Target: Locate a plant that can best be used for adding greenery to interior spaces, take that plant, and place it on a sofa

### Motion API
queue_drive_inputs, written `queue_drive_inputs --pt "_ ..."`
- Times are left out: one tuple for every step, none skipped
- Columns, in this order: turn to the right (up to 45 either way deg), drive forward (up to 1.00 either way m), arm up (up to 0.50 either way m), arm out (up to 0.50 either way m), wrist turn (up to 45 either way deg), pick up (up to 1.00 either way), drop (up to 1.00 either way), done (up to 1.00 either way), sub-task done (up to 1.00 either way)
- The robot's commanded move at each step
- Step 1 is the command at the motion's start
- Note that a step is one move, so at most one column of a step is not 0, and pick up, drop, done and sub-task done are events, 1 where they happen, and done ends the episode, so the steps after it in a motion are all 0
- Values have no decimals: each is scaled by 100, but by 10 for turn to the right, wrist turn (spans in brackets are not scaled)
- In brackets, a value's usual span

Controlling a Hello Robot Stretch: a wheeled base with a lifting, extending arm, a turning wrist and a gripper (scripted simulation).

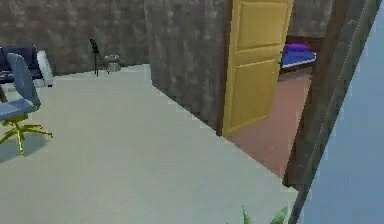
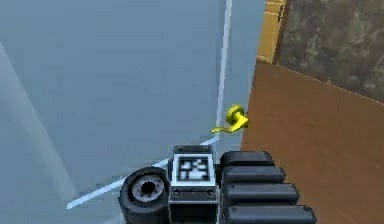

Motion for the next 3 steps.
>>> queue_drive_inputs --pt "-300 0 0 0 0 0 0 0 0" --pt "0 100 0 0 0 0 0 0 0" --pt "0 100 0 0 0 0 0 0 0"
